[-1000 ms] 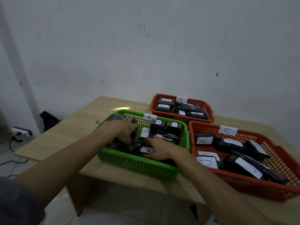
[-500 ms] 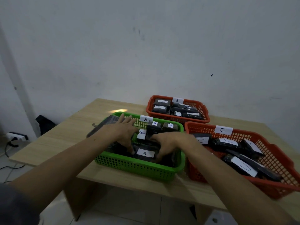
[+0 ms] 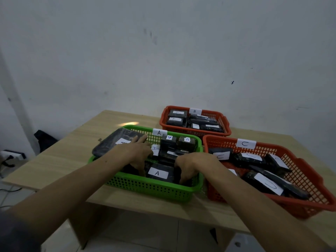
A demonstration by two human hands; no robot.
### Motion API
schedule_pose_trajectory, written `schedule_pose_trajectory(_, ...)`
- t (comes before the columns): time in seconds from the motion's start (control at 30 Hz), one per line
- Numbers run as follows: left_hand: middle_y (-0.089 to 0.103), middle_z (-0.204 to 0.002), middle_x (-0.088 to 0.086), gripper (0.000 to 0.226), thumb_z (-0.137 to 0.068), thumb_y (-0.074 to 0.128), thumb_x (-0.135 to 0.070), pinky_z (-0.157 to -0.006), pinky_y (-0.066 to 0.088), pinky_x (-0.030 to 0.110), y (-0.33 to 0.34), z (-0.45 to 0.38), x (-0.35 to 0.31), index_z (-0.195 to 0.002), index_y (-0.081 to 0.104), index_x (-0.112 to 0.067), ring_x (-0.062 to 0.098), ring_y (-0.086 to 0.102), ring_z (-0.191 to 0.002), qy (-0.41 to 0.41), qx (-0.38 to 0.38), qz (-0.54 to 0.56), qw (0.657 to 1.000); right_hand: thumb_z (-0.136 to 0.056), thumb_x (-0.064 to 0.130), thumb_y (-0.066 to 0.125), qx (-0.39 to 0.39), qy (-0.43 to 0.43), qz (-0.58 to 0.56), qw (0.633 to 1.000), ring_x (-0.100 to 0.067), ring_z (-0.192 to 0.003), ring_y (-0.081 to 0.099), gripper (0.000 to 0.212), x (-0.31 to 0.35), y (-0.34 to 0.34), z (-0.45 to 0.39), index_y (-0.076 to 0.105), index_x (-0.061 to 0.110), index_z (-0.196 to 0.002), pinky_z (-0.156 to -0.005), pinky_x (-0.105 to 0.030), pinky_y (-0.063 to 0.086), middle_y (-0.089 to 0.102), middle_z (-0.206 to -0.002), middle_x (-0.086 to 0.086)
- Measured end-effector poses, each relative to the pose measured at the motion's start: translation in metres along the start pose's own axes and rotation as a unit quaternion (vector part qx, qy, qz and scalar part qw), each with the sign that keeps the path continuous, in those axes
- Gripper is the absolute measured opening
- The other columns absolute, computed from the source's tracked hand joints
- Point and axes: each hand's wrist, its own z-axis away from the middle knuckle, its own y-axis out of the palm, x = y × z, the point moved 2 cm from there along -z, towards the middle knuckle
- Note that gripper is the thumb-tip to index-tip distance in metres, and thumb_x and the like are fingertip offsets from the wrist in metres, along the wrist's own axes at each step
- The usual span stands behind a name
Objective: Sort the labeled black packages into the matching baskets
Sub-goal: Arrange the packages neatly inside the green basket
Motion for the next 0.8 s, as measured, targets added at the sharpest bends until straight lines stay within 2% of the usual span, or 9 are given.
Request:
schedule_pose_trajectory(0.1,-0.005,-0.164,0.007,0.1,-0.073,0.068,-0.067,-0.117,0.003,0.055,-0.008,0.007,0.01,-0.153,0.023,-0.028,0.031,-0.009,-0.15,0.004,-0.086,0.056,0.995,-0.084,0.044,0.071,-0.012,-0.012,-0.027,0.999,-0.021,-0.105,0.062,0.054,0.003,0.002,0.0,0.057,0.021,-0.131,-0.094,-0.043,0.053,0.063,-0.123,-0.001)
schedule_pose_trajectory(0.2,-0.008,-0.164,0.012,0.093,-0.08,0.056,-0.071,-0.116,0.004,0.062,-0.008,0.011,0.032,-0.154,0.018,-0.028,0.035,-0.007,-0.149,-0.074,-0.142,0.072,0.984,-0.084,0.045,0.072,-0.049,-0.027,-0.038,0.998,-0.021,-0.104,0.062,0.054,0.006,0.007,0.0,0.056,0.022,-0.131,-0.092,-0.042,0.054,0.064,-0.121,-0.001)
schedule_pose_trajectory(0.3,0.004,-0.163,0.011,0.083,-0.084,0.051,-0.069,-0.113,0.006,0.068,-0.001,0.011,0.046,-0.152,0.021,-0.03,0.035,0.004,-0.149,-0.143,-0.119,0.144,0.972,-0.084,0.04,0.072,-0.061,-0.035,-0.031,0.997,-0.021,-0.1,0.063,0.049,0.006,0.01,-0.001,0.059,0.021,-0.127,-0.09,-0.041,0.054,0.065,-0.117,-0.002)
schedule_pose_trajectory(0.47,0.026,-0.157,0.009,0.071,-0.086,0.049,-0.059,-0.112,0.011,0.067,0.002,0.007,0.047,-0.149,0.029,-0.031,0.033,0.021,-0.145,-0.148,-0.135,0.198,0.959,-0.083,0.042,0.074,-0.07,-0.035,-0.027,0.997,-0.021,-0.099,0.062,0.052,0.005,0.009,0.0,0.059,0.02,-0.127,-0.089,-0.04,0.055,0.065,-0.116,-0.002)
schedule_pose_trajectory(0.6,0.033,-0.152,0.01,0.066,-0.089,0.048,-0.054,-0.111,0.017,0.065,0.002,0.009,0.046,-0.147,0.033,-0.026,0.034,0.027,-0.141,-0.152,-0.136,0.233,0.951,-0.08,0.042,0.077,-0.064,-0.026,-0.022,0.997,-0.022,-0.1,0.062,0.054,0.005,0.008,0.0,0.058,0.021,-0.126,-0.091,-0.043,0.055,0.064,-0.117,-0.001)
schedule_pose_trajectory(0.8,0.032,-0.152,0.015,0.064,-0.091,0.043,-0.051,-0.112,0.017,0.066,0.002,0.005,0.037,-0.147,0.032,-0.023,0.038,0.025,-0.141,-0.162,-0.152,0.26,0.94,-0.082,0.038,0.075,-0.071,-0.027,-0.022,0.997,-0.022,-0.1,0.061,0.049,0.004,0.011,-0.001,0.056,0.021,-0.124,-0.089,-0.042,0.055,0.063,-0.116,-0.002)
